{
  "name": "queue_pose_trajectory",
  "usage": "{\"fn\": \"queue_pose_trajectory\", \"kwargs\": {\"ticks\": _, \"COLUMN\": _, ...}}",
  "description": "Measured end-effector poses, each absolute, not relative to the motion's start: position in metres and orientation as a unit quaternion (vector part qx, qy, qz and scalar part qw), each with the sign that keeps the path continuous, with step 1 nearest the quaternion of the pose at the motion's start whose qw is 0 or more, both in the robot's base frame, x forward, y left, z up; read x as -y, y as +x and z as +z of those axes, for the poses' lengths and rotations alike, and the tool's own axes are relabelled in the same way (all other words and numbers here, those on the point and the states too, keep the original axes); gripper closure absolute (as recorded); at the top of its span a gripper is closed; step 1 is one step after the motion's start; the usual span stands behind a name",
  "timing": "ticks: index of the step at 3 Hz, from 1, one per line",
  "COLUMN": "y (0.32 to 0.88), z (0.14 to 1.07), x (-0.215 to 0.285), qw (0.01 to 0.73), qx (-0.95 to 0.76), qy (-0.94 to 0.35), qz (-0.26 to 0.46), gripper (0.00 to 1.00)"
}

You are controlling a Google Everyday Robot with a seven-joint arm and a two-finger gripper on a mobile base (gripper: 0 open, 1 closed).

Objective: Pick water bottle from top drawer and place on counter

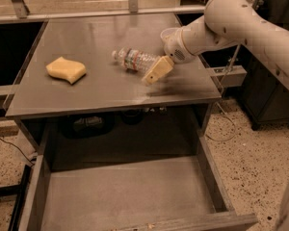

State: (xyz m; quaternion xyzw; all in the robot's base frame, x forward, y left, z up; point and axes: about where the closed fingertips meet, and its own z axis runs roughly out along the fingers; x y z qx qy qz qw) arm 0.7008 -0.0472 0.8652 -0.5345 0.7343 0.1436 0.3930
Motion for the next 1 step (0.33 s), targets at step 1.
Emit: {"fn": "queue_pose_trajectory", "kwargs": {"ticks": 1, "y": 0.7008, "z": 0.8652, "x": 0.0472, "qw": 0.393, "qx": -0.734, "qy": -0.534, "qz": 0.144, "gripper": 0.0}}
